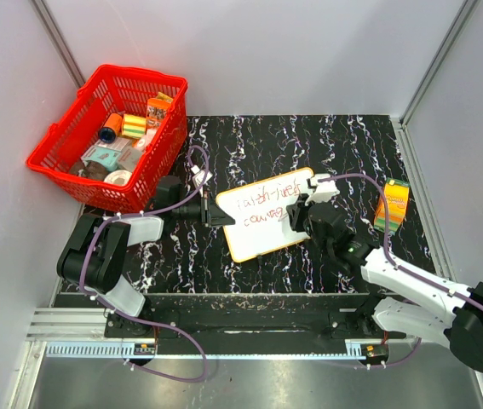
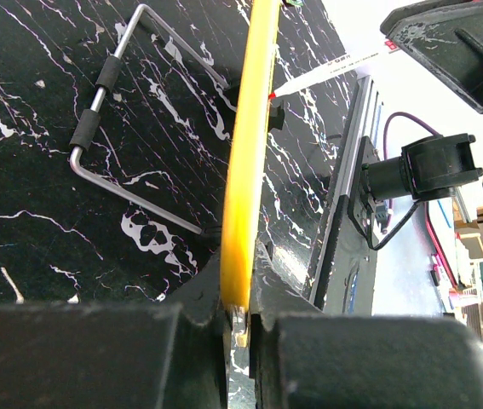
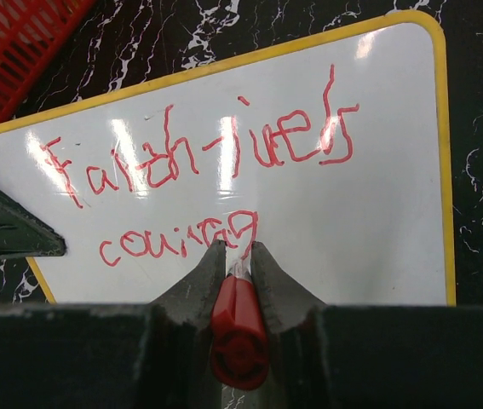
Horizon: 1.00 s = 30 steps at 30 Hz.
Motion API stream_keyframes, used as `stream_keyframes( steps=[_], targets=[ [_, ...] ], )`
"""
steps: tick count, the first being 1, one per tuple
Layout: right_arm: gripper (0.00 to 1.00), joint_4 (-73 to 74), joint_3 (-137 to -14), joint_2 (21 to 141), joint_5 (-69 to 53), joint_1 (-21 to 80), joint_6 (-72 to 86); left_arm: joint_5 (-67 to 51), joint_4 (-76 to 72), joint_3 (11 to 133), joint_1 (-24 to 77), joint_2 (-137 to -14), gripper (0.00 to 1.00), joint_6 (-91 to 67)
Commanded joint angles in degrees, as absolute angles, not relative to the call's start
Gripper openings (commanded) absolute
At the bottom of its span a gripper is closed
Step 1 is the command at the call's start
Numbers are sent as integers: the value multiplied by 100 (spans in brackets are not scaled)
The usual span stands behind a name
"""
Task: Write a sentence on the whiteboard
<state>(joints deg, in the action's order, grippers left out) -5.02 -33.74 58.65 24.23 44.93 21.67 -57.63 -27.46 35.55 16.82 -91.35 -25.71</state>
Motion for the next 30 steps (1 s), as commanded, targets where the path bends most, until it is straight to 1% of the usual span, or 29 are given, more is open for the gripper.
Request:
stream_keyframes(
  steps=[1,10,16,18,22,30],
  targets=[
    [0,-413,-3270,5880,2197,4439,2311,-4966,-2417,3551,1714,-9229,0,-1828],
    [0,-589,-3340,5696,2074,4447,2443,-4975,-2417,3551,1714,-9229,0,-1819],
    [0,-642,-3243,4704,2048,4438,2426,-4966,-2399,3551,1723,-9220,0,-1810],
    [0,-598,-3287,4580,2179,4439,2321,-4966,-2399,3551,1723,-9220,0,-1811],
    [0,-413,-3410,4710,2513,4412,2101,-4966,-2399,3559,1714,-9202,0,-1811],
    [0,-413,-3507,4974,2373,4070,2013,-4957,-2399,3542,1723,-9193,0,-1811]
  ],
)
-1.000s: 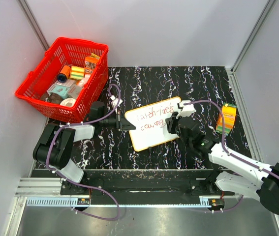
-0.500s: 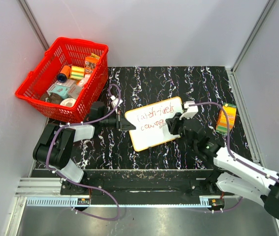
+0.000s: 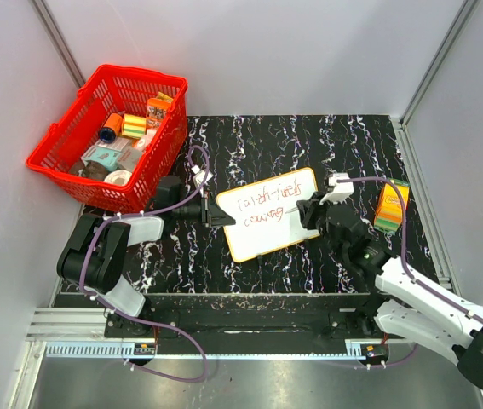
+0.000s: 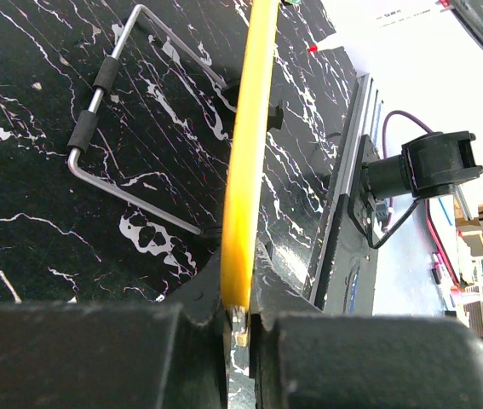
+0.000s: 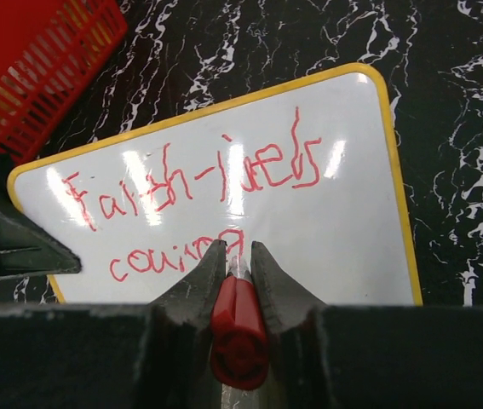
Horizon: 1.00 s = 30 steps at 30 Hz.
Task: Write a sentence on the whiteboard
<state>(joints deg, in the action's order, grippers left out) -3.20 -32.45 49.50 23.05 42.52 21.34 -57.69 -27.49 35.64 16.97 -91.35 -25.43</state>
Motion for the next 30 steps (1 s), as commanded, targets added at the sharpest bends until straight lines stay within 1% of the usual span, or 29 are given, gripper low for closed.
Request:
stream_keyframes(
  steps=[1,15,30],
  targets=[
    [0,-430,-3516,5036,2338,3991,2013,-4957,-2399,3551,1731,-9202,0,-1811],
    [0,-808,-3551,5317,1907,3841,2109,-4957,-2399,3551,1723,-9211,0,-1802],
    [0,-1011,-3568,5730,1925,3850,2224,-4975,-2391,3551,1723,-9193,0,-1802]
  ],
)
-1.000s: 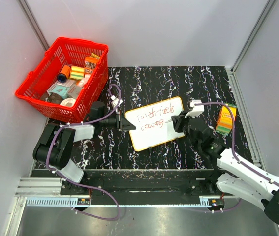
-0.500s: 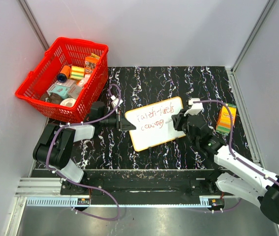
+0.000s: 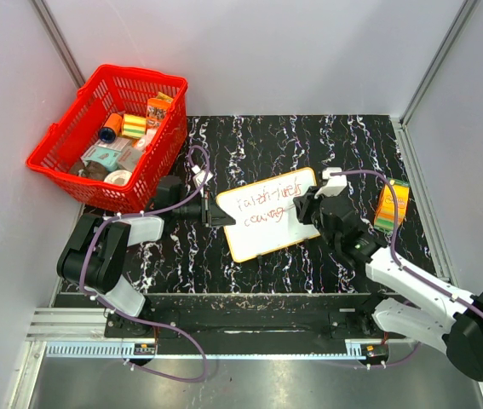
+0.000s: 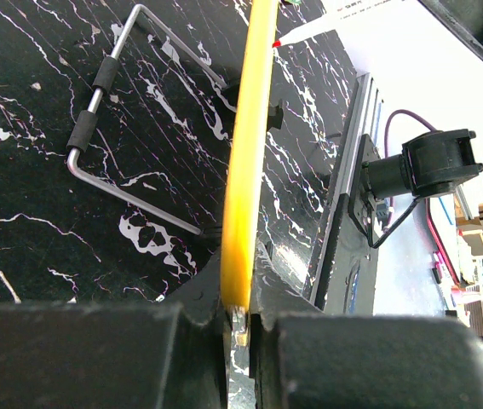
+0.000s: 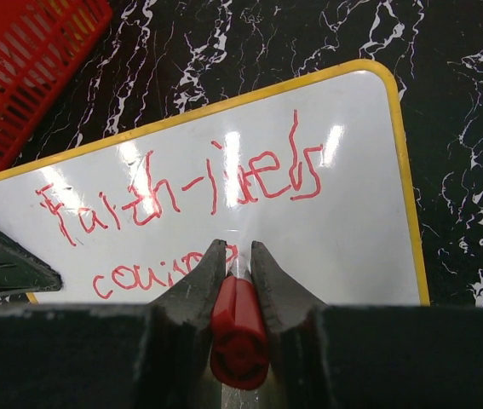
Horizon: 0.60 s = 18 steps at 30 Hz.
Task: Write a sentence on the whiteboard
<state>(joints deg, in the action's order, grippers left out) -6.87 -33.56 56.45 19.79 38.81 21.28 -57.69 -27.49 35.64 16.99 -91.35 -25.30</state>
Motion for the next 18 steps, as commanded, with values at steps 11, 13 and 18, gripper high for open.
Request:
stream_keyframes(
  steps=[11,13,18],
  targets=[
    [0,-923,-3533,5687,2197,3815,2180,-4957,-2391,3542,1723,-9202,0,-1802],
    [0,-896,-3542,5669,2267,3797,2162,-4957,-2391,3551,1723,-9202,0,-1802],
    [0,-844,-3524,5651,2347,3753,2145,-4957,-2391,3551,1723,-9211,0,-1802]
  ],
)
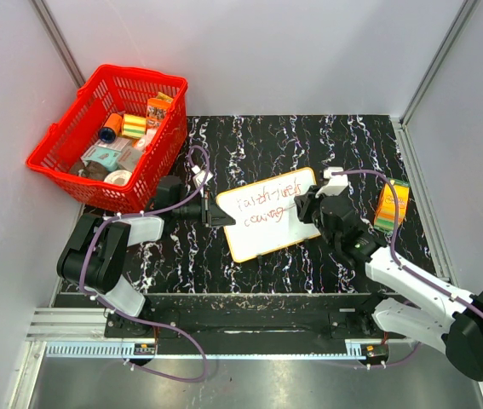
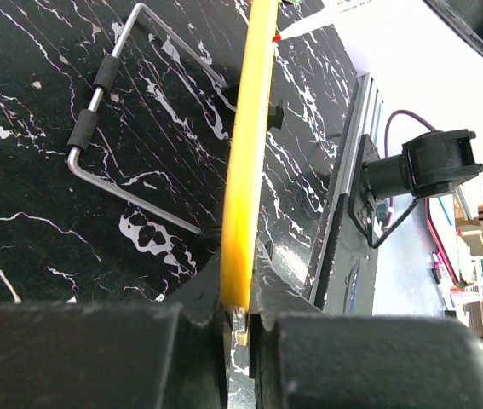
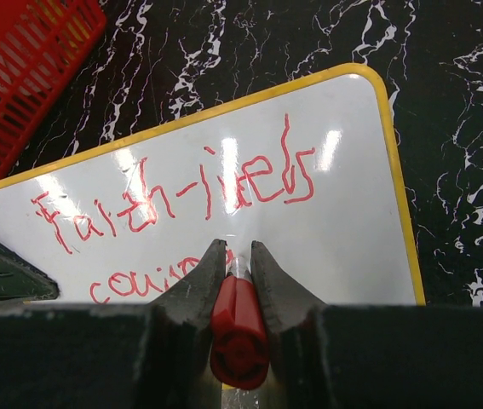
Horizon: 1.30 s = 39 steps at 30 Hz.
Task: Write a sentence on the whiteboard
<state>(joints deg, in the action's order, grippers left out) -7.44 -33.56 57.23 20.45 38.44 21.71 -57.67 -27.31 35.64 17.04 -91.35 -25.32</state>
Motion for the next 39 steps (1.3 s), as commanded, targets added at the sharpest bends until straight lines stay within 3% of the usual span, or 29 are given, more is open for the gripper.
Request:
stream_keyframes(
  steps=[1,39],
  targets=[
    [0,-835,-3524,5643,2390,3753,2145,-4957,-2391,3551,1723,-9211,0,-1802],
    [0,-659,-3490,5696,1696,3577,2417,-4966,-2364,3577,1723,-9220,0,-1784]
  ],
)
